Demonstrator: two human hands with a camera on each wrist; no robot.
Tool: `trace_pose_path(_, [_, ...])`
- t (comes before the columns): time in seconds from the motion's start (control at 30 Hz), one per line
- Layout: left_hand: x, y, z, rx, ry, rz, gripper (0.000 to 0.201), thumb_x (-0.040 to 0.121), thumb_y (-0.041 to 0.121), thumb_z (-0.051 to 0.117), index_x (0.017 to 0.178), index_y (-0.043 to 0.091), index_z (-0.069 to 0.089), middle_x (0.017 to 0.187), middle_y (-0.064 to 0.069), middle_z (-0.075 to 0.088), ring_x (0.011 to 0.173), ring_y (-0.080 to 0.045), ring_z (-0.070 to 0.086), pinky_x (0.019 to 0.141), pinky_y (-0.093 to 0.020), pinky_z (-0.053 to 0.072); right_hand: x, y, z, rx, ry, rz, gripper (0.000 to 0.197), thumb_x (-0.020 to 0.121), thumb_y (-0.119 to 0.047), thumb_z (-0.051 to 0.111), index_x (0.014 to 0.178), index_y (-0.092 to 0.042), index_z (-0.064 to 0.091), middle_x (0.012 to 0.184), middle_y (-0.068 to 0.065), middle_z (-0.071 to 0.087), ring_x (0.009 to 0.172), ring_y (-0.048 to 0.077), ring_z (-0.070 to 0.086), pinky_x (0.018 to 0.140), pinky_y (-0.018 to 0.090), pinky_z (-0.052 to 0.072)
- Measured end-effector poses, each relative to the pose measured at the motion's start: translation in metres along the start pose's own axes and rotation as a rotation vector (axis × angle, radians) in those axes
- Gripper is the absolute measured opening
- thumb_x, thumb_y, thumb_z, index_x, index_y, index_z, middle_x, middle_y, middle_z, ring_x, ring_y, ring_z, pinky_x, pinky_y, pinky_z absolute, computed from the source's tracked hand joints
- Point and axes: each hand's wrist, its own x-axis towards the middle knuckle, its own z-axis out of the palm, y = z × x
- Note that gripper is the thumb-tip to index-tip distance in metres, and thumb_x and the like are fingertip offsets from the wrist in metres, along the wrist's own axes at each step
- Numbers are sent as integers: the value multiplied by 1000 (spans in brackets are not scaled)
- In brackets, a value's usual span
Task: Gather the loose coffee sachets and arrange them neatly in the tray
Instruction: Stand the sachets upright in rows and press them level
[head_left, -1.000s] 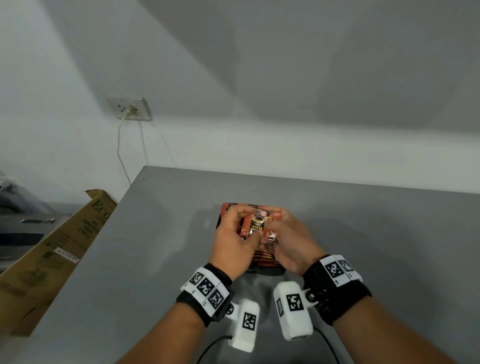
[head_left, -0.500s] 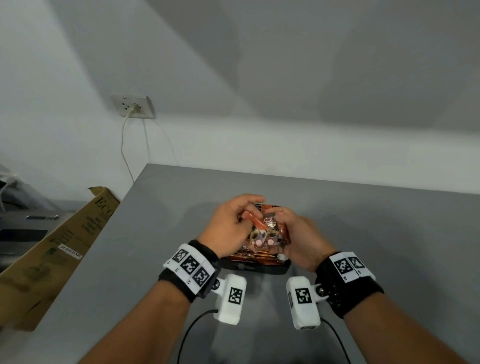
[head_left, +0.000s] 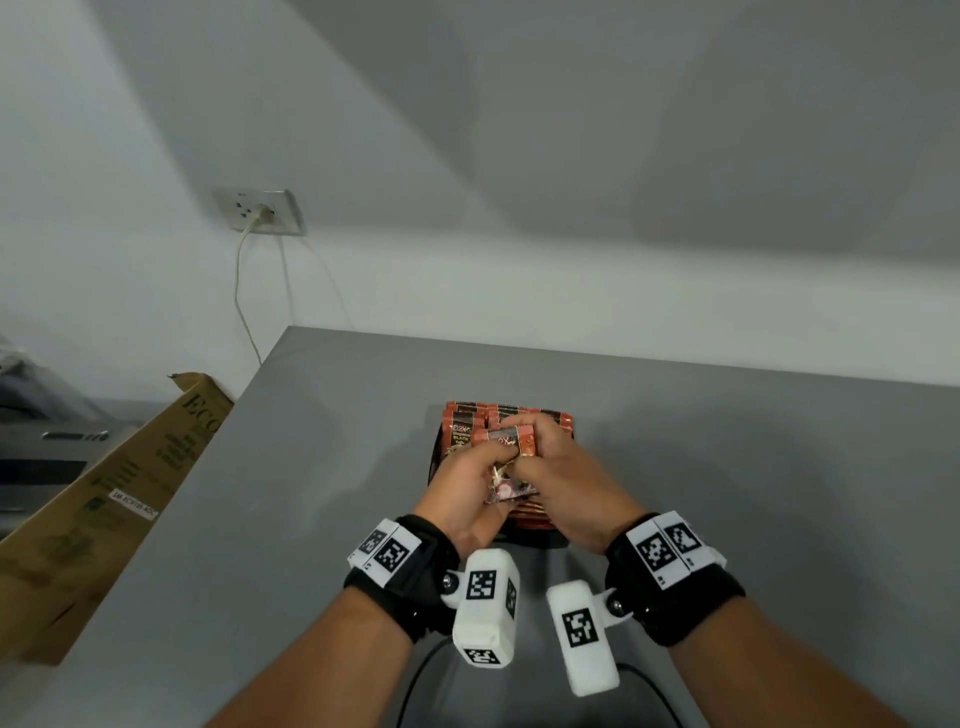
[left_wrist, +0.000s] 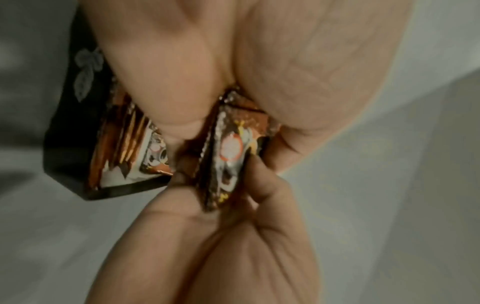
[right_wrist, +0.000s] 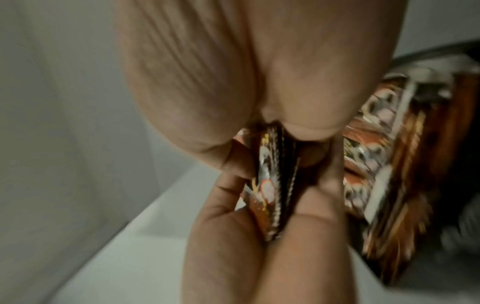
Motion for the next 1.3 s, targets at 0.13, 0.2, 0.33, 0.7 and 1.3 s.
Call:
trace_pose_path(0.13, [-4,16,1,-30,-16,25,29,89,-5,48,112,-8,65,95,-23,71,76,-29,72,66,-33,57,-3,-12,-10,-546,75,-246,79,74,-31,78,146,-29,45,137,-12,42,130,8,40,107,10,34])
trace_pose_path(0.2, [-6,17,0,-55,-35,9,36,85,-3,52,120,-7,61,99,-25,69,80,-31,70,67,-36,57,-4,-17,-13,-638,-35,-354,98,67,-31,88,151,-28,40,146,-13,41,135,5,33,111,11,26])
trace_pose_path(0.33, [-8,14,0,-77,-149,-44,50,70,1,56,120,0,58,98,-21,64,84,-29,68,69,-35,58,-4,-16,-11,-734,-95,-427,93,65,-22,85,149,-27,46,147,-10,50,136,6,40,119,30,31])
trace_pose_path(0.7, [-5,17,-7,95,-67,112,69,71,-13,62,134,13,50,117,-29,65,96,-35,67,78,-46,57,-4,-22,-26,-377,26,-249,59,81,-36,79,136,-37,56,117,-15,63,103,3,65,93,28,53])
trace_pose_path(1.3, [2,25,-42,376,277,214,31,91,-4,59,115,16,58,91,-5,69,58,-6,65,53,-27,52,58,29,-68,-814,194,2,18,88,-10,65,81,-26,68,88,-7,73,84,12,69,71,19,49])
